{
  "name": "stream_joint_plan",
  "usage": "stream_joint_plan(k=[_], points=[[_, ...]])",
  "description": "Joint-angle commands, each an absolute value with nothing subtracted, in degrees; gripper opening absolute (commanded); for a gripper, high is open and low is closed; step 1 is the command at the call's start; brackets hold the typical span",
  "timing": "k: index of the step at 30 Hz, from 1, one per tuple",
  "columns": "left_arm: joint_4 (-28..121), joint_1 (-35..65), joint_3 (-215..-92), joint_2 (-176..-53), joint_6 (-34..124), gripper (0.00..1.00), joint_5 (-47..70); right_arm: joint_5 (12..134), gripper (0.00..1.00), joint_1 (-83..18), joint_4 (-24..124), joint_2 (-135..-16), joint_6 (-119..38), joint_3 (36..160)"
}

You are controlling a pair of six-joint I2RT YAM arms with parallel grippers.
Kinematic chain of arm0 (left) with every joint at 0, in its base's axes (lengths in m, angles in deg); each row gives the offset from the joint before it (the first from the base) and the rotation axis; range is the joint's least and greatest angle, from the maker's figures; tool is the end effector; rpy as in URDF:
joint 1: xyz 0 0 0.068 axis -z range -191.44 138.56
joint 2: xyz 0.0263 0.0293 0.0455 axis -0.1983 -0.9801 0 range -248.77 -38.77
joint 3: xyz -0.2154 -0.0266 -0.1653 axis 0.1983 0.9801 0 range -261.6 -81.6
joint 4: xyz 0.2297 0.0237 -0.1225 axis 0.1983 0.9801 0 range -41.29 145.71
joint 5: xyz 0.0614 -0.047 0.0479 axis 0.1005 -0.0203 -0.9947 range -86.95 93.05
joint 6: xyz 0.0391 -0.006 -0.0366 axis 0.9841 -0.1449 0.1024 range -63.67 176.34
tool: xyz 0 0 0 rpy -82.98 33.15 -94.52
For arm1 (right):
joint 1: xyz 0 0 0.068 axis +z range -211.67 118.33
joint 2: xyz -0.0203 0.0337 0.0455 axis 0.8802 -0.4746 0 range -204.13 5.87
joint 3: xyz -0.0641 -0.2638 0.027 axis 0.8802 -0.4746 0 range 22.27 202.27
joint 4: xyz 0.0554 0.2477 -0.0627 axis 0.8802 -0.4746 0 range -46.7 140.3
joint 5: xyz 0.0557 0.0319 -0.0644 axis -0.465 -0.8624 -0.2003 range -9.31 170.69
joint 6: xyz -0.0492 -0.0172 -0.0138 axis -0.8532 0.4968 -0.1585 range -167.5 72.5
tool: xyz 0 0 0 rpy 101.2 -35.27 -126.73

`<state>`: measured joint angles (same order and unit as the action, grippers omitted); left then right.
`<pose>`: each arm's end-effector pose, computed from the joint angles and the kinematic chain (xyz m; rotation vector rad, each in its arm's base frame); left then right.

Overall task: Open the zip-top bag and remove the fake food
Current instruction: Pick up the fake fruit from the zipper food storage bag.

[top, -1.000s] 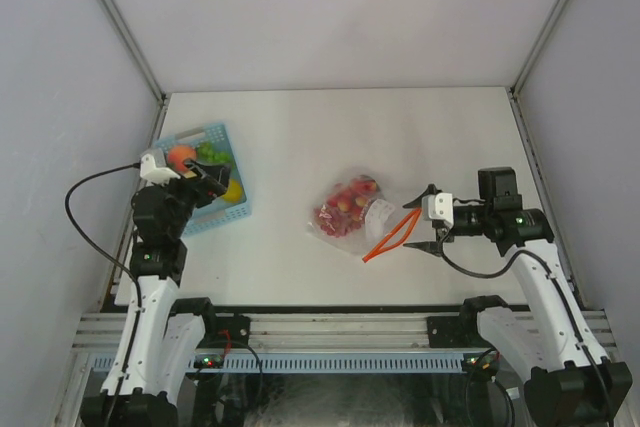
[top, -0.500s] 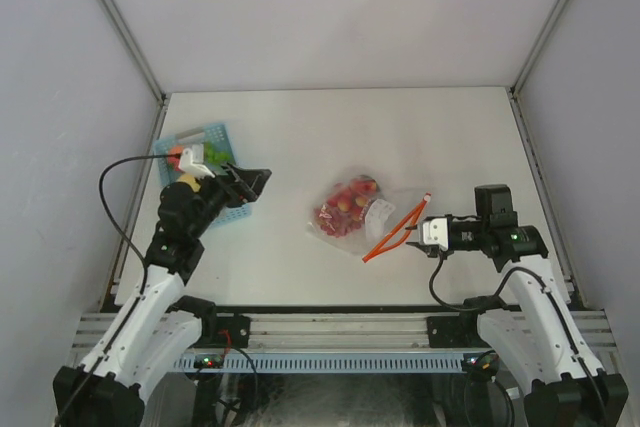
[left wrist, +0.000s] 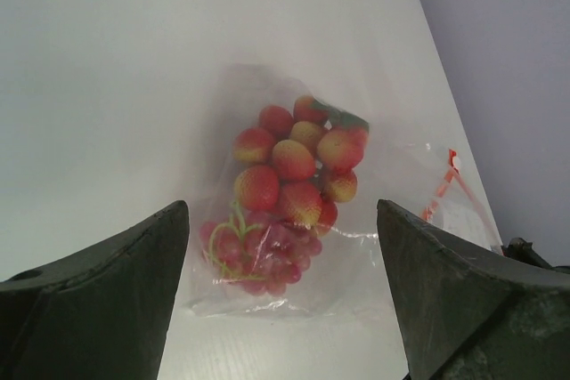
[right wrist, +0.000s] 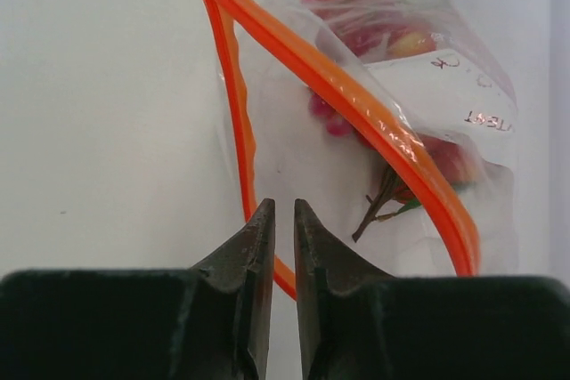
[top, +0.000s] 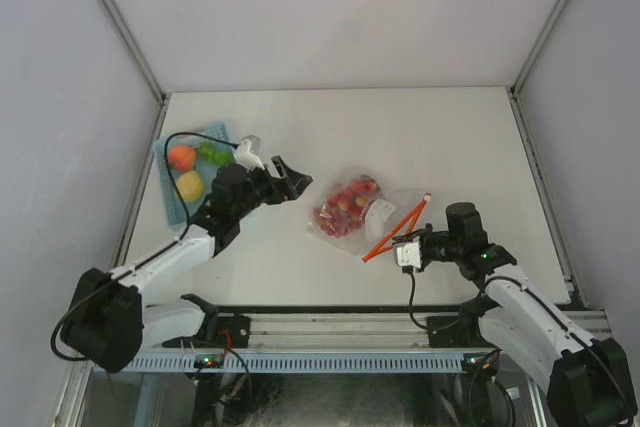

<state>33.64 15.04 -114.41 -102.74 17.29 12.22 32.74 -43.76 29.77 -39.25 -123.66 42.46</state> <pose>0.2210 -0.1164 0.2452 -0.0967 1.9537 -0.9266 0.1345 0.0712 0.1819 -1.7614 1.1284 0.3892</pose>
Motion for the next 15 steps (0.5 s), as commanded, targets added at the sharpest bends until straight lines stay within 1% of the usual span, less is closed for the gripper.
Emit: stream_joint_plan(k=[1, 4, 6, 9, 15], points=[[24.83, 15.90, -120.32, -108.89, 15.45, 0.89, 10.13, 37.79, 0.12, -41.74, 50.60, -39.98, -120.62, 38.67], [23.58, 15.93, -124.01, -115.08, 14.48, 0.89, 10.55, 39.85, 0.09, -40.31, 58.07, -41.33, -119.22, 35.75], [23.58, 17.70, -127.15, -119.38, 13.97, 0.89, 11.21, 41.28, 0.07, -39.41, 61.93, -42.38, -118.56, 34.37], [23.70, 18.08, -131.82, -125.54, 13.35, 0.89, 12.49, 43.28, 0.07, -38.40, 66.65, -44.13, -118.34, 32.70], [29.57, 19.55, -143.60, -136.88, 13.76, 0.89, 16.31, 44.26, 0.06, -38.09, 69.22, -46.51, -119.44, 31.89]])
